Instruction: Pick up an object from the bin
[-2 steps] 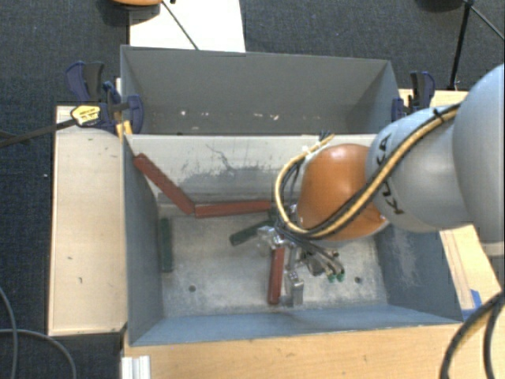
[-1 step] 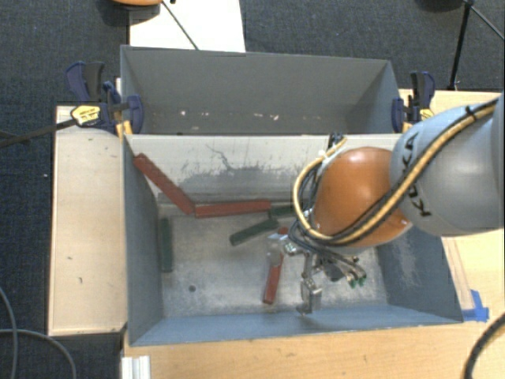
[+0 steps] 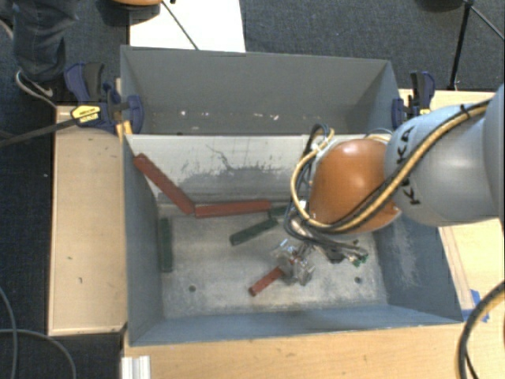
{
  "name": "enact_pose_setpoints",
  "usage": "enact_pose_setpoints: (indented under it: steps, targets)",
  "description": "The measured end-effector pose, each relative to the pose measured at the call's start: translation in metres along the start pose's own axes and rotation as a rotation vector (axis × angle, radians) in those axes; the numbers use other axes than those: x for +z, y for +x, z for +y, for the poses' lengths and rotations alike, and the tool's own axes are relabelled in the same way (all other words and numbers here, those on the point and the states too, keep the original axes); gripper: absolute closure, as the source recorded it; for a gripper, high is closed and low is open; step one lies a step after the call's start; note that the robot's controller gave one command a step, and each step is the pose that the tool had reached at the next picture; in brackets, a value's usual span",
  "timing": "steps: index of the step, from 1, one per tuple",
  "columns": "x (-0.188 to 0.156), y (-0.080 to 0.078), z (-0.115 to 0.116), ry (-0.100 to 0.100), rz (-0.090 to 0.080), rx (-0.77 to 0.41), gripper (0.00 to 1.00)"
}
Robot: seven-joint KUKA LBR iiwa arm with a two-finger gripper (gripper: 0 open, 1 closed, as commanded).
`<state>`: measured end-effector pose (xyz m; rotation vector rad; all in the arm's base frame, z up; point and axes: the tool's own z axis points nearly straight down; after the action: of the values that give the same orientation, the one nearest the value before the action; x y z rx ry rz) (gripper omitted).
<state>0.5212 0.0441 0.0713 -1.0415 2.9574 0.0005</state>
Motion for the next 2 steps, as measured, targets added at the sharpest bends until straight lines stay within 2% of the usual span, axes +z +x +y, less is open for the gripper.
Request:
enact_pose_setpoints:
  steps: [1, 2]
  targets:
    - [0.0009, 0.0008, 0.0005, -0.002, 0.003, 0.004, 0.00]
    - [0.0009, 0.0009, 0.0004, -0.002, 0.003, 0.008, 1.00]
